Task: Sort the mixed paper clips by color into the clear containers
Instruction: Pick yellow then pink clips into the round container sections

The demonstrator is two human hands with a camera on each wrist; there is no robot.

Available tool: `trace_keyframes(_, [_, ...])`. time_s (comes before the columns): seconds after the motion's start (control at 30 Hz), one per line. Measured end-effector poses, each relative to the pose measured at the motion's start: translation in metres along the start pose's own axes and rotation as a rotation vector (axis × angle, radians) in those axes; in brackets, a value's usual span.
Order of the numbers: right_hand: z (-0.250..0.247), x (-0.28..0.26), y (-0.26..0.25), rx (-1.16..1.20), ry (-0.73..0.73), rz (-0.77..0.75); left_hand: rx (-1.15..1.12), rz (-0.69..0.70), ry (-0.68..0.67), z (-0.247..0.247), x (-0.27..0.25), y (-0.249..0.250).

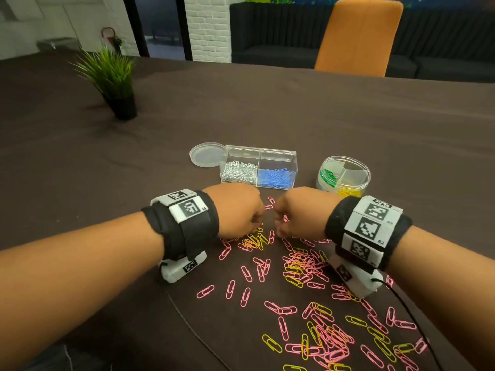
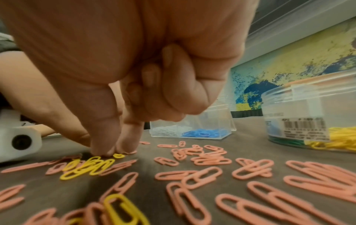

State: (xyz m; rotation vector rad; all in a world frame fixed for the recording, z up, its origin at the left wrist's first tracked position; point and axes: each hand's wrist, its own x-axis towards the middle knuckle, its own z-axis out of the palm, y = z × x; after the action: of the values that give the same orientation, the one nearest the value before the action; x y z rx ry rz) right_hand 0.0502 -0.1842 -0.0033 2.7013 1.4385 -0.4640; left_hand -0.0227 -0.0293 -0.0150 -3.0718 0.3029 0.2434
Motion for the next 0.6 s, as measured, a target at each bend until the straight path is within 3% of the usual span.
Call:
trace_keyframes(0.2, [0.007, 0.005, -0.023, -0.010, -0.041, -0.004, 0.012, -0.017, -0.006, 0.004, -0.008, -0.004])
trace_keyframes(0.3, [0.007, 0.012, -0.030, -0.053, -0.046, -0.005, -0.082, -0.064, 0.078, -0.002, -0.011, -0.019])
trace_keyframes(0.37, [0.008, 0.016, -0.032, -0.019, -0.053, -0.004, -0.286, -0.131, 0.040, -0.008, -0.011, -0.031])
trace_keyframes(0.47, [0.011, 0.019, -0.030, 0.051, -0.108, 0.004, -0.708, -0.329, 0.126, -0.009, -0.020, -0.038])
trace_keyframes(0.6, [0.012, 0.016, -0.026, 0.117, -0.167, 0.008, -1.105, -0.371, 0.006, -0.001, -0.025, -0.030])
